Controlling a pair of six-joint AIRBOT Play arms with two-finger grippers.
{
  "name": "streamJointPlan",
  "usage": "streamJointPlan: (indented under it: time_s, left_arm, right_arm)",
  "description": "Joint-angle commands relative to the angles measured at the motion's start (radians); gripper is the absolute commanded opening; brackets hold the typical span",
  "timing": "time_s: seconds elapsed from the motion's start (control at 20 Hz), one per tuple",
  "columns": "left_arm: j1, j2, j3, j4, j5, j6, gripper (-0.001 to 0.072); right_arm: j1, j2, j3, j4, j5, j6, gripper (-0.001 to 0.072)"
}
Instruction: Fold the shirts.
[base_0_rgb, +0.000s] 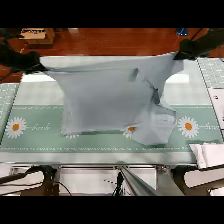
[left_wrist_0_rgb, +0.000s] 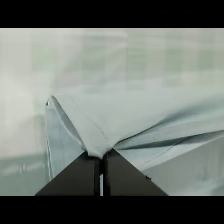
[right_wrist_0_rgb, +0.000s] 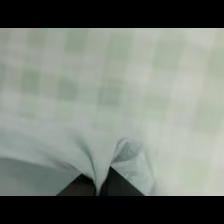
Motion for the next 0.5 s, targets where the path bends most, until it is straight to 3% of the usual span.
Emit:
streamJointPlan:
  time_s: [0.0,0.2,0.4,0.45]
  left_arm:
    - [-0.021,-0.135,-0.005,-0.067,0.240,0.022,0.0019]
    - [-0.055,-0.215,-0.005,-0.082,0.410,0.022,0.0020]
    - [-0.073,-0.286,-0.005,-0.083,0.407,0.021,0.0019]
    - [-0.072,-0.294,-0.004,-0.084,0.382,0.021,0.0028]
  right_arm:
    - [0.002,-0.122,0.000,0.104,-0.228,0.001,0.0018]
    - [0.027,-0.213,0.000,0.135,-0.344,0.001,0.0019]
    - [0.045,-0.265,0.000,0.121,-0.284,0.002,0.0019]
    - [0.047,-0.266,0.000,0.112,-0.266,0.002,0.0053]
